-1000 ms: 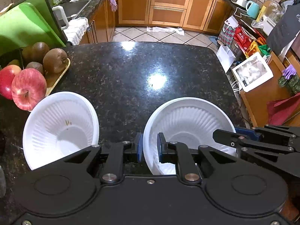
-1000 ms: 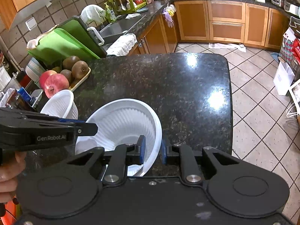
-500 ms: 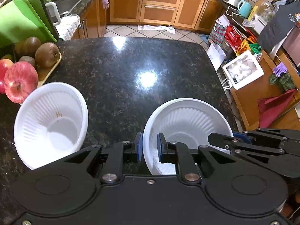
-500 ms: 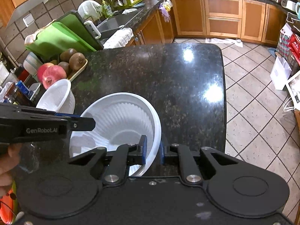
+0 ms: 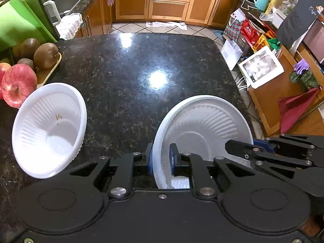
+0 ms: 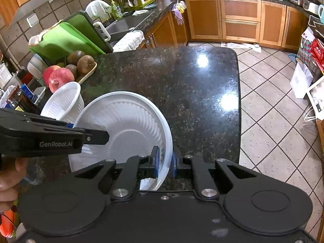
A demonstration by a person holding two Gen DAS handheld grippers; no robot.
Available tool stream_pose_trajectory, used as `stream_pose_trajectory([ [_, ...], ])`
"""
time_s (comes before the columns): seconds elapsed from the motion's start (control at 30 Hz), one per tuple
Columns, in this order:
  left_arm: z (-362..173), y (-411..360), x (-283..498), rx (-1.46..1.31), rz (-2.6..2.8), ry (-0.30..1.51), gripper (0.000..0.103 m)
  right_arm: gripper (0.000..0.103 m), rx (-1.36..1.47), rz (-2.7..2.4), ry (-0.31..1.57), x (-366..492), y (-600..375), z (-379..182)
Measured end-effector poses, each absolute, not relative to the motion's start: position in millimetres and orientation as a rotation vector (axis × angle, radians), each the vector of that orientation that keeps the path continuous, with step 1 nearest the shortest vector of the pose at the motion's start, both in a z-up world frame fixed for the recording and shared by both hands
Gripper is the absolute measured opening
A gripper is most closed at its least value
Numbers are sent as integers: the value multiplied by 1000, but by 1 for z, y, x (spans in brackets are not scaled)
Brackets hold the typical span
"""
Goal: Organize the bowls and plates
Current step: 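Carry the second white bowl toward the bowl on the plate stack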
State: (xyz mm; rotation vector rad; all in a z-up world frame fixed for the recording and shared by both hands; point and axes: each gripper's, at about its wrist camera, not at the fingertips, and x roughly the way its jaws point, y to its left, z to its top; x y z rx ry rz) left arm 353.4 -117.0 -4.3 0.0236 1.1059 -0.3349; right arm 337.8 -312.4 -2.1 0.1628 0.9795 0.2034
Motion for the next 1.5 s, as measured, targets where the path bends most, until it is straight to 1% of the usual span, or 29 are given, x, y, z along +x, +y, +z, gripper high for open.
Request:
stream_pose_trajectory([
  [0.3, 32, -114, 317, 37, -359, 1055, 20, 14, 130, 182, 918, 296, -306, 40],
  [0.57, 60, -97, 271, 37, -395, 1030, 20, 14, 132, 200, 851, 232, -292, 88],
  [0.8, 74, -74, 230, 41, -423, 1014, 20, 14, 138, 222, 832, 181, -269, 108],
  [1.03, 74, -45, 192, 66, -436, 1002, 20, 15, 141, 232, 851, 137, -241, 100],
  [1.27, 56, -25, 170, 76, -442, 1023, 20, 15, 161, 229, 894, 104, -214, 83],
  [1.5, 44, -20, 157, 116, -438, 1013, 20, 15, 181, 212, 935, 96, -197, 66],
])
